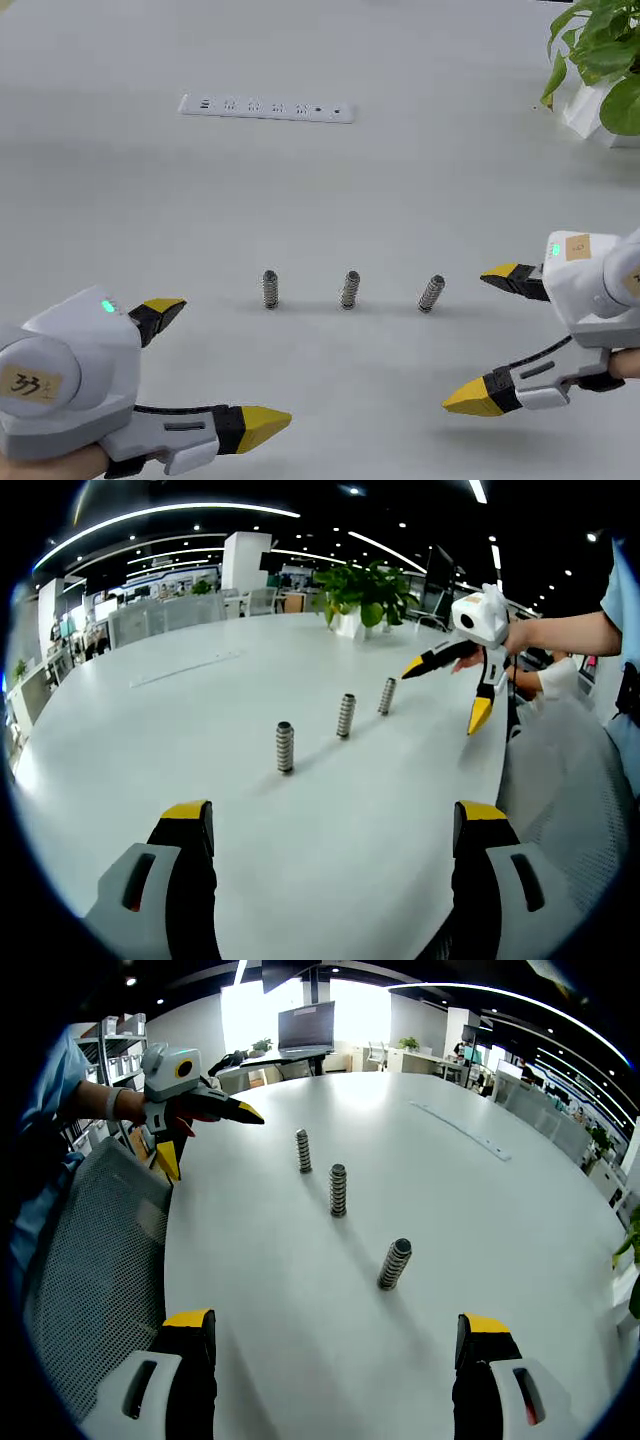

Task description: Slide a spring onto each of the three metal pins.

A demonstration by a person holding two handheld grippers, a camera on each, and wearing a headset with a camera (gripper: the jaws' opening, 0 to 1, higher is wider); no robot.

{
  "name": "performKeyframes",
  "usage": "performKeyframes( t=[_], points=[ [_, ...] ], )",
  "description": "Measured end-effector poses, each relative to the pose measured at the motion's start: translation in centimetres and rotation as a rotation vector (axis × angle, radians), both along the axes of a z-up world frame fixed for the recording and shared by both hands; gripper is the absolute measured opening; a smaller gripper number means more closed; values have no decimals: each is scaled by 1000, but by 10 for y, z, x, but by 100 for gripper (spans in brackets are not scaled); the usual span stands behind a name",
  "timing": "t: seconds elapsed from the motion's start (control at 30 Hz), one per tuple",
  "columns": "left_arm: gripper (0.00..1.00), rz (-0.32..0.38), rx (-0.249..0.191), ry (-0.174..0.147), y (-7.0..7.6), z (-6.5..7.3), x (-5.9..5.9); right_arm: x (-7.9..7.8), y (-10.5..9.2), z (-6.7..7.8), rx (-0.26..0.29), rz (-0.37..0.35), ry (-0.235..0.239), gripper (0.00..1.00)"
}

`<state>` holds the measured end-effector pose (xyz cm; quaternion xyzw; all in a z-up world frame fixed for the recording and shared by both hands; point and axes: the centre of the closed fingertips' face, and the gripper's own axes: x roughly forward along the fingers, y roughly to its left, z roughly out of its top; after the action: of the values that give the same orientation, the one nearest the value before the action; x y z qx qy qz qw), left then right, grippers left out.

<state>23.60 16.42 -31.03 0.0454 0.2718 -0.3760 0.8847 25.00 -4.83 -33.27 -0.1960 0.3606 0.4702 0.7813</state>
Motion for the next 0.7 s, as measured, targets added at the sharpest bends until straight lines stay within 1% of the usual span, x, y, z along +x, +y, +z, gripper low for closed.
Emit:
performKeyframes(
  t=[0.07, 0.17, 0.27, 0.33, 0.43, 0.57, 0.7],
  points=[
    [99, 1, 3, 1, 1, 0, 0, -4, -4, 0, 11, -24, 5, 99],
    [99, 2, 4, 0, 2, 0, -1, -9, -10, 1, 24, -59, -6, 99],
    [99, 5, 4, 0, 2, 0, -1, -15, -16, 4, 55, -107, -10, 99],
    [99, 7, 4, -1, 2, 0, -1, -17, -19, 4, 61, -120, -16, 99],
    [99, 4, 7, 1, 2, -1, -2, -23, -28, 2, 64, -146, -10, 99],
    [99, 1, 13, 6, 3, -3, -5, -28, -33, 3, 77, -184, -8, 99],
    [99, 16, 12, 9, 5, -3, -5, -31, -37, 2, 98, -216, -3, 99]
  ],
)
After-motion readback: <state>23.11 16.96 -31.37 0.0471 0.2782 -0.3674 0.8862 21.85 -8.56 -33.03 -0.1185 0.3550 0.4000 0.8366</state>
